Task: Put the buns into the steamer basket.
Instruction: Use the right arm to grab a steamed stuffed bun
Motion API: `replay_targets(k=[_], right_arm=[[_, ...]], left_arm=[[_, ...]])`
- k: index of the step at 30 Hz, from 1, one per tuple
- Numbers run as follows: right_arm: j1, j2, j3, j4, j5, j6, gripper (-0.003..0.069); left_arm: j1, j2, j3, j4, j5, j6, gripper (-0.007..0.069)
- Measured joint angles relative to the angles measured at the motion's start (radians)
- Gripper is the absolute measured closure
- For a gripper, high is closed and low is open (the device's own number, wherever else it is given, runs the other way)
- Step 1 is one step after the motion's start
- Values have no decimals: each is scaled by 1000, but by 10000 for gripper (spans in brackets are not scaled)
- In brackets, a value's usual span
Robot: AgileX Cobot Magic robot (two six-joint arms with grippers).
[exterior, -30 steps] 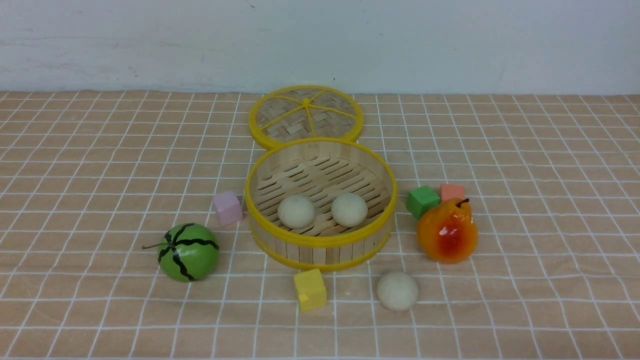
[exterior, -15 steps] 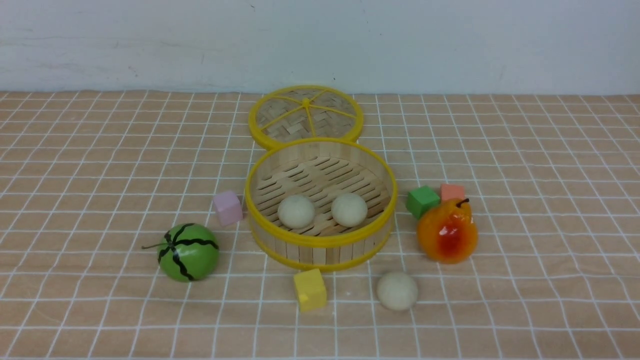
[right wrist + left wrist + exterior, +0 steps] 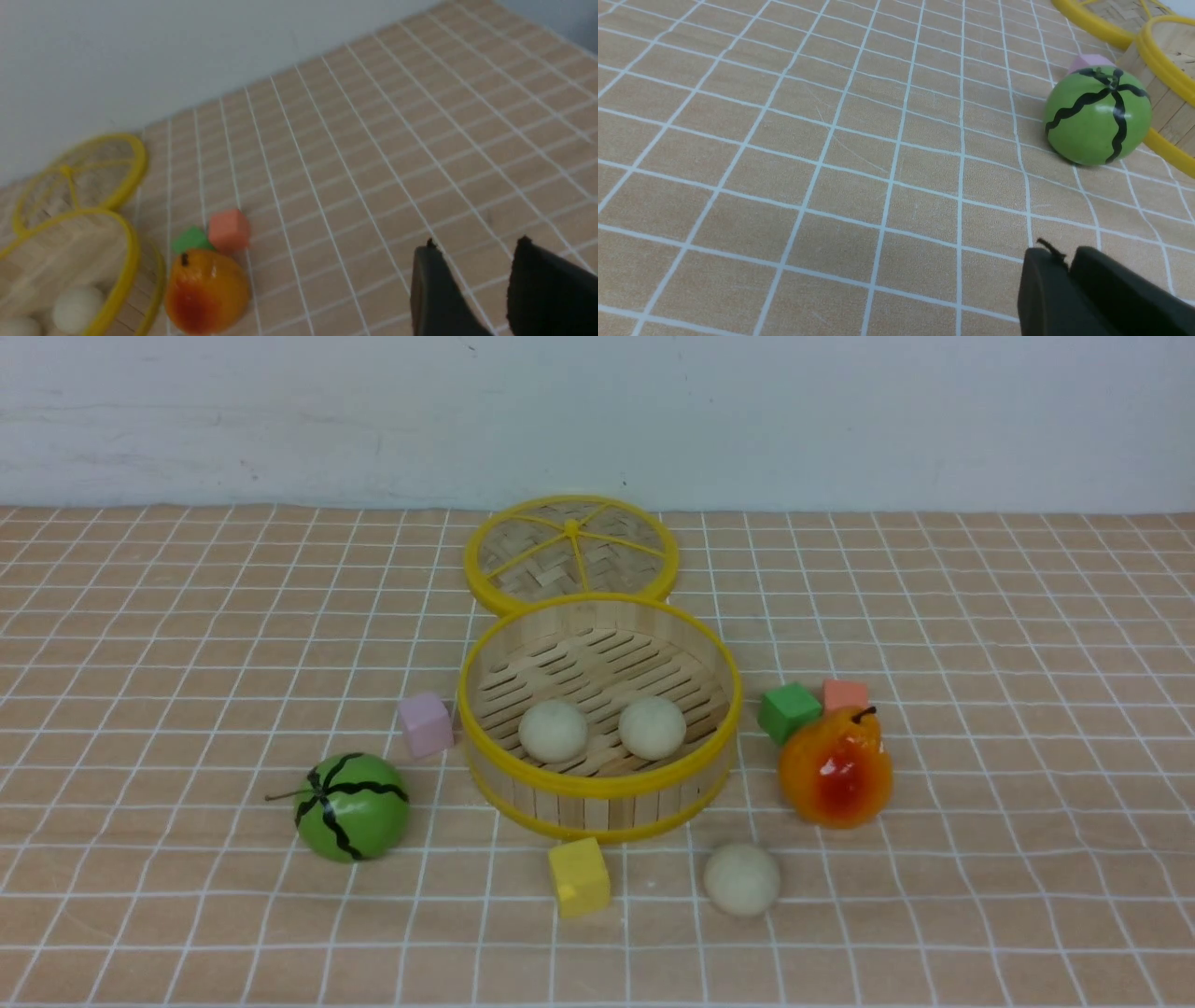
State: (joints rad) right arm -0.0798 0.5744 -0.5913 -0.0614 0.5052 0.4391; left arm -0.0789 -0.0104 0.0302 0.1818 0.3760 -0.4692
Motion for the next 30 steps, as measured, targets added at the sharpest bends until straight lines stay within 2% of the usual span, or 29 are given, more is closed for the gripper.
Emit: replay_targets(k=[5, 11, 12, 14, 15, 19, 24, 30], right_arm=[[37, 141, -1, 0, -23, 0, 418], [238, 306, -4, 1, -42, -81, 418], [316, 368, -20, 5, -34, -123, 418], [367, 415, -44, 11, -20, -149, 418], [432, 483, -102, 29, 18, -199, 418], [560, 670, -271, 54, 113, -279, 418], [623, 873, -433, 91, 143, -301, 418], [631, 1053, -545, 137, 146, -302, 418]], left_arm=[[0, 0, 0, 0, 0, 0, 548], [0, 0, 0, 0, 0, 0, 540], [0, 0, 0, 0, 0, 0, 540], [0, 0, 0, 0, 0, 0, 538], [0, 0, 0, 0, 0, 0, 535], [0, 0, 0, 0, 0, 0, 532], [0, 0, 0, 0, 0, 0, 529], [0, 0, 0, 0, 0, 0, 519]])
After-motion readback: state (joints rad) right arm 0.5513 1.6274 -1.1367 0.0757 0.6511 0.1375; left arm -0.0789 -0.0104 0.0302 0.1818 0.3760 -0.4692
